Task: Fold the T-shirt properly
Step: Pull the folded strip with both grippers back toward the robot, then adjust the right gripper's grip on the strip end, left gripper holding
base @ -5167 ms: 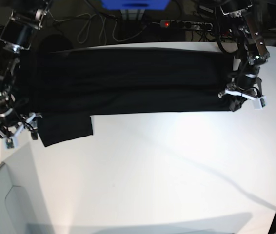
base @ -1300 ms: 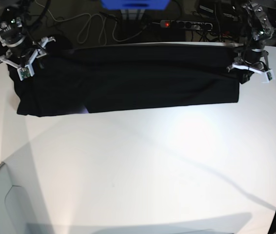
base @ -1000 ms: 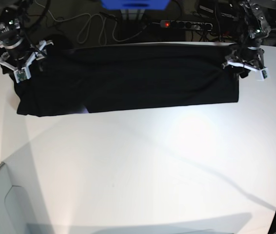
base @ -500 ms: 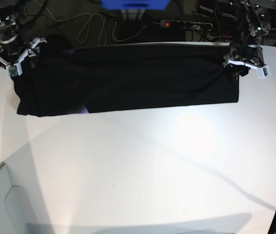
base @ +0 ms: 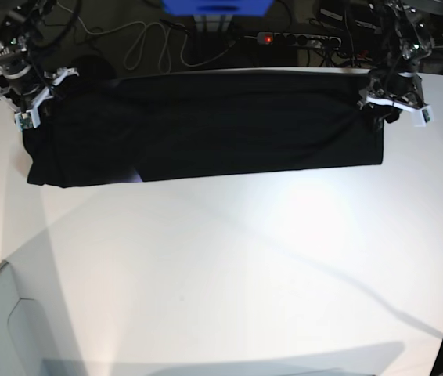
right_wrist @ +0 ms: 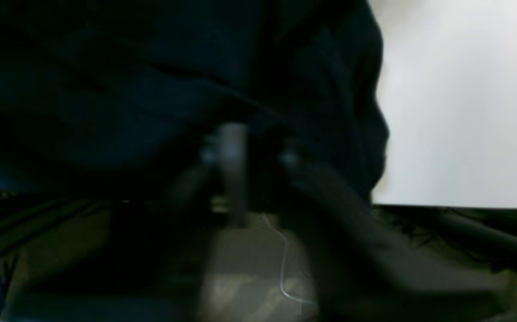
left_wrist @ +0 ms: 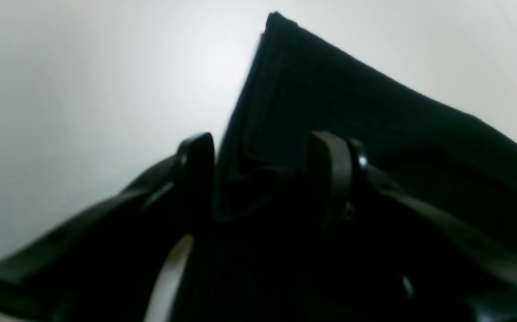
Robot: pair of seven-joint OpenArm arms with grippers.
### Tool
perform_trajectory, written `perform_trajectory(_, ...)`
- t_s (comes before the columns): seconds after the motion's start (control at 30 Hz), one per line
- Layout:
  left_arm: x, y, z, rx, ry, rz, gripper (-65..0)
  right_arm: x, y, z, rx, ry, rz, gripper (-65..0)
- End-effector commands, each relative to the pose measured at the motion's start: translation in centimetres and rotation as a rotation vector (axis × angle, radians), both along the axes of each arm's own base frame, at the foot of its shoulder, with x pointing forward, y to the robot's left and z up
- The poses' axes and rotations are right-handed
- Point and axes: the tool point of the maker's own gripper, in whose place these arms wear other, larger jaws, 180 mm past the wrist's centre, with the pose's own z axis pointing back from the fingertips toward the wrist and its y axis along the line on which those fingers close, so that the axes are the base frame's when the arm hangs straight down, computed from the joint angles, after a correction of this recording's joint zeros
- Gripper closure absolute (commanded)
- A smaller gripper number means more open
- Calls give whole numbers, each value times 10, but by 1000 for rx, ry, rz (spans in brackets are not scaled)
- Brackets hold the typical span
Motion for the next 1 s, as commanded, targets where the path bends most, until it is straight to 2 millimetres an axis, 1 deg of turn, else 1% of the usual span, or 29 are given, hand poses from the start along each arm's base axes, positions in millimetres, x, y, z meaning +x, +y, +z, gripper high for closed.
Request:
perform_trajectory(0.0,4,5,9,18,-32,0,-323,7,-1,9,-11,-35,33,0)
perform_trajectory(0.07,3,5,9,17,-29,1,-323,8,0,10,-11,-36,35,-19)
perform_trajectory(0.13,3,5,9,17,-29,1,-323,9,0,11,-13,-40,36,0)
perform_trajectory(0.27,2,5,8,17,-26,1,-323,13,-1,14,-18,-51,40,-2)
perform_trajectory(0.33,1,5,8,17,-24,1,-323,17,-5,22,-47,-69,60,-2)
perform_trajectory(0.5,1,5,8,17,-24,1,-323,32,-4,49,-98,-140,87,-2)
perform_trajectory(0.63,1,5,8,17,-24,1,-323,43,-5,55,-103,-172,88,-2)
perform_trajectory(0.73,0,5,7,17,-23,1,-323,43,-6,50,-93,-158,80,-2)
perform_trajectory(0.83,0,5,7,17,-21,1,-323,35,-2,42,-79,-131,85,-4)
perform_trajectory(0.87,0,5,7,17,-21,1,-323,32,5,37,-68,-112,106,-4)
perform_trajectory(0.97,0,5,7,17,-21,1,-325,24,34,24,-26,-67,191,-8)
